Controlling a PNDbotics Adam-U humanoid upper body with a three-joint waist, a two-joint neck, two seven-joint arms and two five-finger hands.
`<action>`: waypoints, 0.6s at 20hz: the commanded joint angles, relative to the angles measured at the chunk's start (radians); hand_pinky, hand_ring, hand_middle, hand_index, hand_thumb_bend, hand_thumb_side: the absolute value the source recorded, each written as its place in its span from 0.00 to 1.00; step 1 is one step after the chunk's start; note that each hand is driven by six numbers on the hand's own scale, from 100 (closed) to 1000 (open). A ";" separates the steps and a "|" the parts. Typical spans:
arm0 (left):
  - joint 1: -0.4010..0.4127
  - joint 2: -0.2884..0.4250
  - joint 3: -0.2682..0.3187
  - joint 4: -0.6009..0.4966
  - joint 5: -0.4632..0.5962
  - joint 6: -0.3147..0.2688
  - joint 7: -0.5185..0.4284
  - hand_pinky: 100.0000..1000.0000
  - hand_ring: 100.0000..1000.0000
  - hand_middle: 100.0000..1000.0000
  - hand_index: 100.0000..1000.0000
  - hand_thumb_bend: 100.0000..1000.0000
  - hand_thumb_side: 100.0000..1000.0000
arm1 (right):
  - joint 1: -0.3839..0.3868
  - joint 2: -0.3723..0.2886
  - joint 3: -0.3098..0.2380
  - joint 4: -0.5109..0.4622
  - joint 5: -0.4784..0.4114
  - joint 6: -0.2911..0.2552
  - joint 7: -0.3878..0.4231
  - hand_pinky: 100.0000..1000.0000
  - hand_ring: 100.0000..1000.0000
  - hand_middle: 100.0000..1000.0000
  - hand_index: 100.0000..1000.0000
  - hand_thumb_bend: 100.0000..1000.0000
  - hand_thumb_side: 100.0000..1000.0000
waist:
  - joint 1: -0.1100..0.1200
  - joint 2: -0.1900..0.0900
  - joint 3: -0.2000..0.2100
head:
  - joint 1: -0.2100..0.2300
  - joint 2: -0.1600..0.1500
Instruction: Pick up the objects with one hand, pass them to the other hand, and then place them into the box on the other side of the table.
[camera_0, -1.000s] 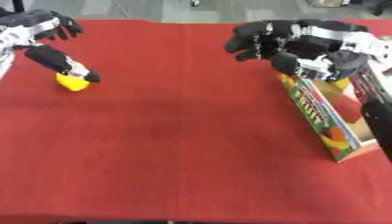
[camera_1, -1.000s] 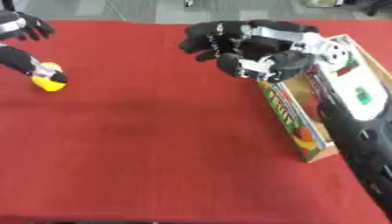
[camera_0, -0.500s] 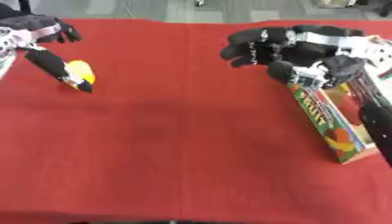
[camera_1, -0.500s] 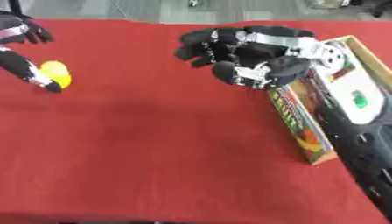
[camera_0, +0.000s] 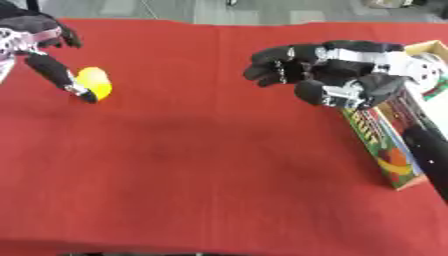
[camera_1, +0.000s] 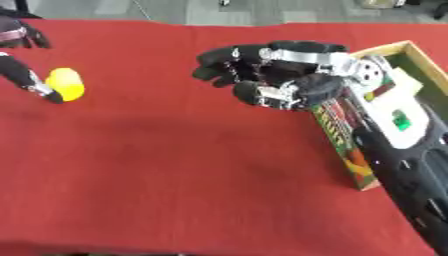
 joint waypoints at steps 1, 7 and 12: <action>-0.029 0.006 0.017 0.030 -0.016 -0.002 0.015 0.78 0.80 0.75 0.85 0.98 0.41 | -0.021 0.001 -0.016 0.006 0.000 0.032 -0.006 1.00 1.00 0.95 1.00 0.00 0.66 | 0.000 -0.011 0.002 | -0.002 -0.010; -0.050 -0.021 0.034 0.110 -0.010 0.012 0.048 0.77 0.78 0.74 0.83 0.86 0.46 | -0.029 0.006 -0.035 -0.003 -0.006 0.073 -0.061 0.99 1.00 0.93 1.00 0.00 0.65 | -0.004 0.010 -0.001 | 0.010 -0.026; -0.068 -0.026 0.046 0.129 0.017 0.017 0.061 0.76 0.78 0.74 0.84 0.83 0.49 | -0.041 0.013 -0.051 -0.013 0.004 0.091 -0.100 0.99 1.00 0.93 1.00 0.00 0.64 | -0.005 0.038 -0.002 | 0.006 -0.041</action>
